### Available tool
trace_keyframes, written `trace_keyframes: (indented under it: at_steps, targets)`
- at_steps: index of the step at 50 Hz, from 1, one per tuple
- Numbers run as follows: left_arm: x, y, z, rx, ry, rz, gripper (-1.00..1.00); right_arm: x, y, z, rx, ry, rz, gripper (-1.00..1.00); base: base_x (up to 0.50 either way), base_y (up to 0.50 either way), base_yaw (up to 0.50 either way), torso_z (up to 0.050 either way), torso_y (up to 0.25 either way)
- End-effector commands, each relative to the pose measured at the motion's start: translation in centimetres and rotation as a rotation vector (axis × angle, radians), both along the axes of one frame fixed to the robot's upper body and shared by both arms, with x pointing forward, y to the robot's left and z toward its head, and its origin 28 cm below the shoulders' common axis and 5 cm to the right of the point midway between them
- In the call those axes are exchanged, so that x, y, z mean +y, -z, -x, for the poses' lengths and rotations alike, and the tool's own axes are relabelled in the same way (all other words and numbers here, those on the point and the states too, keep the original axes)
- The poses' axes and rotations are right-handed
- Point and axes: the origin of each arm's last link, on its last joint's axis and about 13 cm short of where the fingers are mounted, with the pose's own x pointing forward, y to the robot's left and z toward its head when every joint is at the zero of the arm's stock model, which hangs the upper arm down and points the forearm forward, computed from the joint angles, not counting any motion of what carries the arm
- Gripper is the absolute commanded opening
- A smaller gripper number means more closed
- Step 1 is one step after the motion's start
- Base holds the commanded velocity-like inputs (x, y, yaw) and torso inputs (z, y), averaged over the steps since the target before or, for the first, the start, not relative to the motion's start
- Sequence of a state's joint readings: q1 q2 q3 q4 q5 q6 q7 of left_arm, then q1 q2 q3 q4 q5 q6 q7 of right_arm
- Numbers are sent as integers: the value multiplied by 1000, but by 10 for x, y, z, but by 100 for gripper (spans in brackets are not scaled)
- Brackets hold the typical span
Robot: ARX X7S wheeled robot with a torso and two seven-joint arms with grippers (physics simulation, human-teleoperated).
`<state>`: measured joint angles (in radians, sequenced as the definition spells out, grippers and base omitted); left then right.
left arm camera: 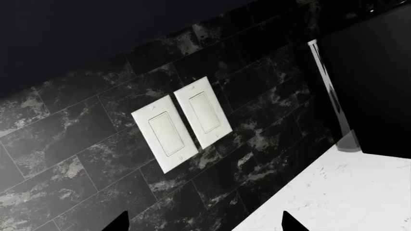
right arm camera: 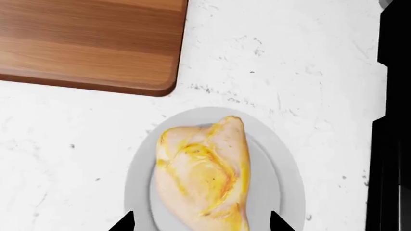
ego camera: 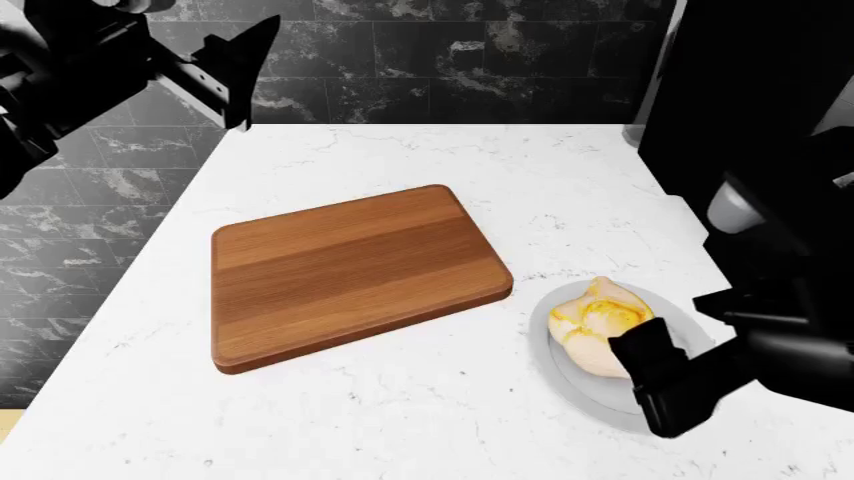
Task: Pick the chicken breast from the plate and place it on the cutting board. Then pick the condiment bottle from the cabinet and place it next to the cutting board.
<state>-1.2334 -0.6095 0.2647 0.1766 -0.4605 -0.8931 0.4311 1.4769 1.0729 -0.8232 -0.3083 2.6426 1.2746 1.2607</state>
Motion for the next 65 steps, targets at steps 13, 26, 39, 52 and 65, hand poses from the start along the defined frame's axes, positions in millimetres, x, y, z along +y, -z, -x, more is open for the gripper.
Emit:
trace_keyframes:
  at_steps: [13,26,39,52,65]
  targets:
    - [-2,-2,0,-2,14,9,100,-3,13,-11,43,7,-4,100,0,0,0,0,0]
    - [-3,0,0,3,15,6,100,-5,20,-16,65,7,-10,100,0,0,0,0,0]
    - [-3,1,-1,10,14,6,100,-5,22,-19,70,7,0,100,0,0,0,0,0]
    - [-2,2,-1,12,9,9,100,-6,27,-21,86,12,-1,100,0,0,0,0,0]
    - [-3,1,-1,8,8,9,100,-6,28,-22,91,13,-6,100,0,0,0,0,0]
